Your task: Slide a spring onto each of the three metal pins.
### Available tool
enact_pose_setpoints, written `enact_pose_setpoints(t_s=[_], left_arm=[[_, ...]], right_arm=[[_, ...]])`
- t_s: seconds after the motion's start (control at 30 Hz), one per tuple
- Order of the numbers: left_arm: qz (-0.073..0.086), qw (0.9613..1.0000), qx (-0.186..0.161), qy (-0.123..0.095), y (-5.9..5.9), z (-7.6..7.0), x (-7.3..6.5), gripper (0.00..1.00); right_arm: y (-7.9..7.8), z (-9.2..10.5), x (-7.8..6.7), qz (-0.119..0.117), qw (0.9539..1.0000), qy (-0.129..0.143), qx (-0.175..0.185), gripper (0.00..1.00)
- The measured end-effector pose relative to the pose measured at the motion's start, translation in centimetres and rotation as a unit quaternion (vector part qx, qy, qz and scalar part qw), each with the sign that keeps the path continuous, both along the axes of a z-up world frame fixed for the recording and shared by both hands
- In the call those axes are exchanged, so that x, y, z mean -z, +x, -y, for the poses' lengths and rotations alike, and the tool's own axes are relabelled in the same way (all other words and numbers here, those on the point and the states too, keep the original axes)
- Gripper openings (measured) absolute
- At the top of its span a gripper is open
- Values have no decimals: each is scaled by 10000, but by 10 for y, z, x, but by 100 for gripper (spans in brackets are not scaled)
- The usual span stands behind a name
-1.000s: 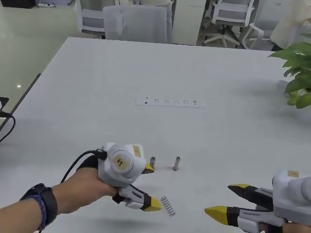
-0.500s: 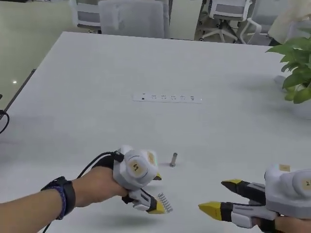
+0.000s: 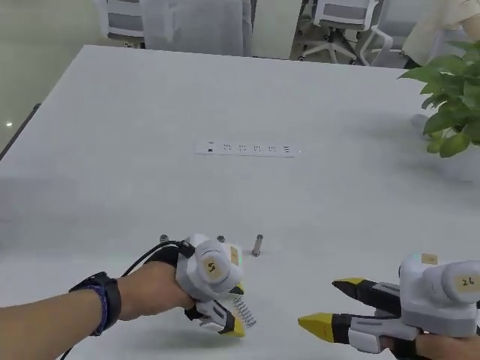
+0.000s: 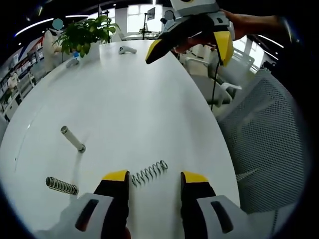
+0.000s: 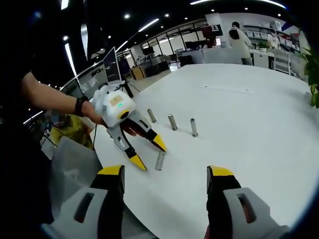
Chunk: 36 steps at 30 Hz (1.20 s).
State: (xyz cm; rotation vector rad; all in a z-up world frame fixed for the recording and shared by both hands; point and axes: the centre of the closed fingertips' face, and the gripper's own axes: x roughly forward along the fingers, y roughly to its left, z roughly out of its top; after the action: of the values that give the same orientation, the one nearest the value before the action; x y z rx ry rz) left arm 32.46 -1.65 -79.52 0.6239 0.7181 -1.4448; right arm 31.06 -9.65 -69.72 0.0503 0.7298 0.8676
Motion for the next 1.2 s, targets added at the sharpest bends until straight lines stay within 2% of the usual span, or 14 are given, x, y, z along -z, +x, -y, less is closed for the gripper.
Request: enact_pose_setpoints(t_s=[0.4, 0.5, 0.73, 0.8, 0.87, 1.2], left_arm=[[44, 9996, 69, 271, -3, -7, 11, 25], [22, 9997, 32, 250, -3, -6, 11, 22], [116, 9995, -3, 291, 0, -5, 13, 11], [75, 9996, -27, 277, -1, -4, 12, 7], [141, 9994, 16, 331, -1, -5, 14, 3], [137, 9992, -129, 340, -2, -11, 13, 2]], right_arm=[[-2, 2, 3, -43, 10000, -15, 31, 65], [-1, 2, 2, -44, 10000, -4, 35, 64], [-2, 2, 3, -61, 10000, -24, 15, 64], [-2, 2, 3, -62, 10000, -18, 15, 64], [-3, 2, 4, -74, 10000, -13, 10, 64], [-7, -1, 7, -106, 9999, -51, -80, 64]])
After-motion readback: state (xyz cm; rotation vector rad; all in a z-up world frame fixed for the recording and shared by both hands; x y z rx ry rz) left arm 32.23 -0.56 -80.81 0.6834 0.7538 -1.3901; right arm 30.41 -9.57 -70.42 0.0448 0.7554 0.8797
